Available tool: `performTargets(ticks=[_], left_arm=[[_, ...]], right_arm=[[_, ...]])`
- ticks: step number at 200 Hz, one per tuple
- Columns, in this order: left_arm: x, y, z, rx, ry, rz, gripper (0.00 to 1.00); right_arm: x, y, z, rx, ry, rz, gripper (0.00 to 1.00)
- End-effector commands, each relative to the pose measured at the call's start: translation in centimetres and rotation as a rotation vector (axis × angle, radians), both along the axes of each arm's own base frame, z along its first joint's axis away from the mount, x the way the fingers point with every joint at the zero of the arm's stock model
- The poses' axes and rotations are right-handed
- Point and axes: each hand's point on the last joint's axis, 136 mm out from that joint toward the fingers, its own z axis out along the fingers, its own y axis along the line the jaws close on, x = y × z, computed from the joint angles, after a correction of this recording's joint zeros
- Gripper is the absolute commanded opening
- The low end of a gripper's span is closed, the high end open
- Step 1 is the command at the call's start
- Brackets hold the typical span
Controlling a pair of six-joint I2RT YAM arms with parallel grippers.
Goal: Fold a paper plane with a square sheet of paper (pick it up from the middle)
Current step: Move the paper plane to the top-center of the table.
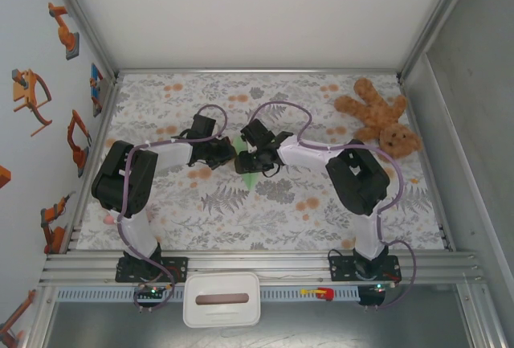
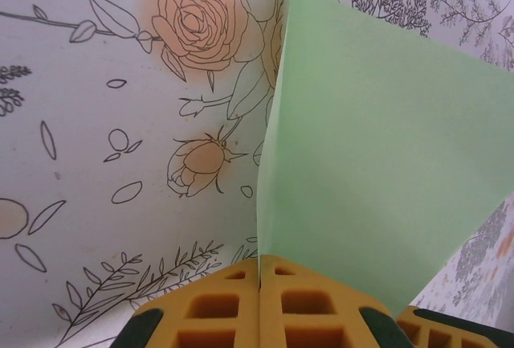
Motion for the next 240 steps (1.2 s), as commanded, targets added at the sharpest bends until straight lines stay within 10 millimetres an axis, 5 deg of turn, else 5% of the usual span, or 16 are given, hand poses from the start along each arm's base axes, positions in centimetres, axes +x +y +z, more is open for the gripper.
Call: performTargets(ticks=[1, 44, 120, 175, 240], left_arm=[[0.0, -0.3, 0.3, -0.019, 0.004, -0.003, 0.07], [0.0, -0.2, 0.4, -0.021, 0.004, -0.002, 0.07], [0.0, -0.2, 0.3, -0.017, 0.007, 0.001, 0.08], [0.2, 0.4, 1.5, -0.024, -0.015, 0.022, 0.23], [0.9, 6.7, 4.6, 0.073, -0.082, 0.162, 0.50]], right_arm=[[0.2, -0.4, -0.8, -0.064, -0.011, 0.004, 0.52], [0.4, -0.8, -0.8, -0.090, -0.022, -0.010, 0.50], [0.7, -1.2, -0.9, -0.110, -0.021, -0.046, 0.30], [1.1, -1.8, -1.2, -0.146, -0.024, -0.085, 0.22], [4.2, -5.3, 1.1, -0.243, -0.131, -0.163, 0.08]])
